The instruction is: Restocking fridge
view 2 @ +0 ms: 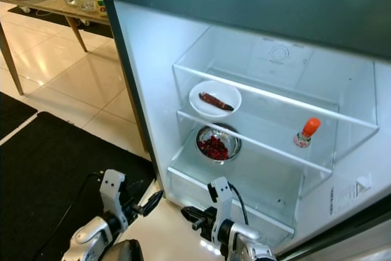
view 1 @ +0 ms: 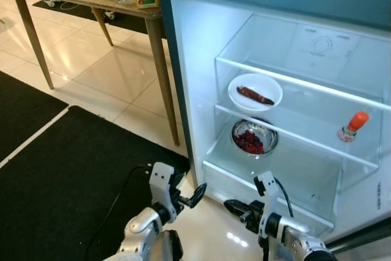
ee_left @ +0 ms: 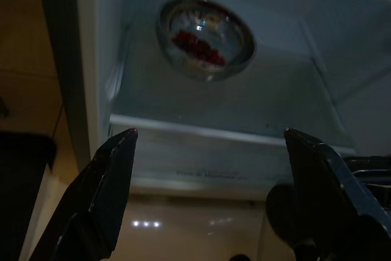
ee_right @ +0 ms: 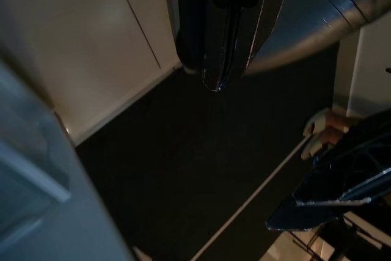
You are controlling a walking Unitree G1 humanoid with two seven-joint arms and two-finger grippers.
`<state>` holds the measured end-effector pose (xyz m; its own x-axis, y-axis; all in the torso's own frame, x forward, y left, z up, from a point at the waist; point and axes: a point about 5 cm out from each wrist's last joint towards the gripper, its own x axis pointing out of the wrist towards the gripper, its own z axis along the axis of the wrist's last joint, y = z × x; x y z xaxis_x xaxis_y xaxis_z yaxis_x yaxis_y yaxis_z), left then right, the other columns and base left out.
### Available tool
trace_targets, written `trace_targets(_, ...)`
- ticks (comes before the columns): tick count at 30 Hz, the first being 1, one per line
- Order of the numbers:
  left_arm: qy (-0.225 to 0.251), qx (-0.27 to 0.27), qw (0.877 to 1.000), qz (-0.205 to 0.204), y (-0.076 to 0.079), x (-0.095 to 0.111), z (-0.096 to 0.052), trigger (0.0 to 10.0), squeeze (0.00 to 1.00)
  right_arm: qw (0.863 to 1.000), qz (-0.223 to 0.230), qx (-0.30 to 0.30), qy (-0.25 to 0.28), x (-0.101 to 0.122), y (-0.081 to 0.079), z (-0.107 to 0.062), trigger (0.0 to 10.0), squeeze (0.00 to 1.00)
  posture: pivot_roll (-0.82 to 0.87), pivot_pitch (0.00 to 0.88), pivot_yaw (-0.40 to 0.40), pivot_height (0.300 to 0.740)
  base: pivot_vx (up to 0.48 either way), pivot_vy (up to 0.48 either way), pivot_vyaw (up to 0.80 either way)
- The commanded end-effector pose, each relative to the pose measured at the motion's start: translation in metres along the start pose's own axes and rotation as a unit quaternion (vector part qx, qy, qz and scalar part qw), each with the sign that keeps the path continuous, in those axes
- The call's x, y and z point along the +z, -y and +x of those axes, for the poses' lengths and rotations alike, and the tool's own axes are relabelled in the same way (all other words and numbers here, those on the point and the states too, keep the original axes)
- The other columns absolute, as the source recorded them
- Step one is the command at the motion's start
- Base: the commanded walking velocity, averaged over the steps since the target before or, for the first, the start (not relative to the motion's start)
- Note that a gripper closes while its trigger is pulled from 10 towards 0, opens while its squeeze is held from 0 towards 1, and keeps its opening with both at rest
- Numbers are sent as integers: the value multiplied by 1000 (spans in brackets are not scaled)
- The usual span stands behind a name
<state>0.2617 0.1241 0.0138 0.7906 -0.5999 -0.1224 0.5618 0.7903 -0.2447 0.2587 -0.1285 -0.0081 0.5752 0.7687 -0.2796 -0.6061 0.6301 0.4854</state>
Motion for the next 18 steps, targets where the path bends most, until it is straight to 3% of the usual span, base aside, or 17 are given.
trace_targets(1,-11,-1,1000,-3,3,-8,-2,10000,0,1000,2,-12,9,3,2,0,10000,0,-53,92,32,631,0,0,0)
trace_targets(3,-19,0,1000,-4,3,-12,-2,10000,0,999,-8,-50,2,3,6,0,10000,0,-53,92,32,631,0,0,0)
trace_targets(13,-101,11,995,-12,4,-41,-16,10000,0,996,20,-82,-16,-10,15,-13,10000,0,-56,85,22,631,0,0,0)
trace_targets(18,-129,18,991,-25,3,-52,-23,10000,0,988,13,-138,-65,-26,23,-25,10000,0,-55,80,23,631,0,0,0)
